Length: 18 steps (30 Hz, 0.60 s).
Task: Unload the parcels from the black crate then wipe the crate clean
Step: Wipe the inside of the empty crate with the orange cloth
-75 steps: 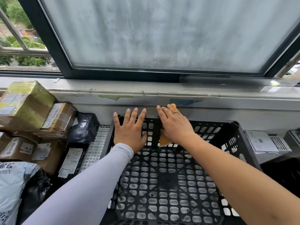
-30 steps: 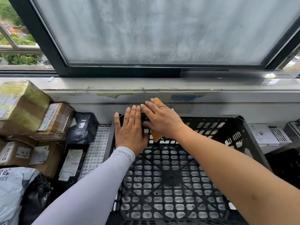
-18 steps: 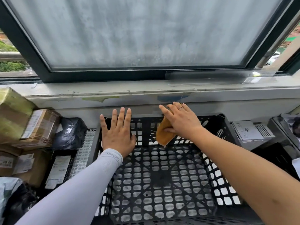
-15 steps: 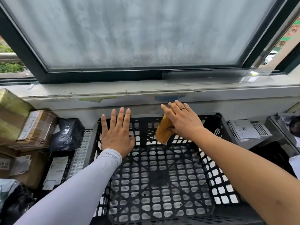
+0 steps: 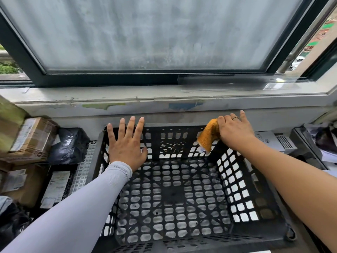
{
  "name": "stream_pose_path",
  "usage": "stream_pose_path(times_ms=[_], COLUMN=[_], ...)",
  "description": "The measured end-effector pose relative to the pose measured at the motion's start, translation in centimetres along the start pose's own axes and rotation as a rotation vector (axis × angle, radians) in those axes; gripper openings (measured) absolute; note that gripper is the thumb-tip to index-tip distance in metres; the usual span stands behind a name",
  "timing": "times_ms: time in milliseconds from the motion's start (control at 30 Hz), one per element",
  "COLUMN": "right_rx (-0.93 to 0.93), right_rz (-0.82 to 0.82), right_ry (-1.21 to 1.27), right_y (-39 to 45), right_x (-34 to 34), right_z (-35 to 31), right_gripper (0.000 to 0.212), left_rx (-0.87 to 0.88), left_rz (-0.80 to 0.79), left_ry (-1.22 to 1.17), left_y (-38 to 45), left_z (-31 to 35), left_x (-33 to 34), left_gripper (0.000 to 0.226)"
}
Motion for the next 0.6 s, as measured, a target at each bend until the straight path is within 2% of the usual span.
stream_pose_path(times_ms=[200, 333, 500, 600], right_rx=[0.009, -0.006, -0.092, -0.143], right_rz=[0.006, 0.012, 0.089, 0.147], right_ry=[0.095, 0.118, 0.176, 0.21], right_y=[-0.3, -0.3, -0.2, -0.1], right_x=[0.4, -0.6, -4.5, -7.6], right_z=[-1.0, -2.7, -7.8, -12.2], right_gripper=[0.051, 0.067, 0.079, 0.075], left_rx=[0.004, 0.004, 0.011, 0.015], left_rz=[0.002, -0.011, -0.024, -0.029], left_ry=[-0.01, -0.015, -0.033, -0.041], left_y=[0.0, 0.0, -0.1, -0.1], left_z=[-0.1, 0.0, 0.1, 0.1], left_x=[0.0, 0.0, -0.1, -0.2], left_gripper=[0.102, 0.102, 0.101, 0.102])
Point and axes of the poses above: each hand's wrist, its own y-axis towards the middle knuckle, its own x-axis out of the palm, z = x × y, the point moved 10 cm from there along y, towards the middle knuckle, and after that the axes turned 15 degrees about -y, right-handed, at the moved point
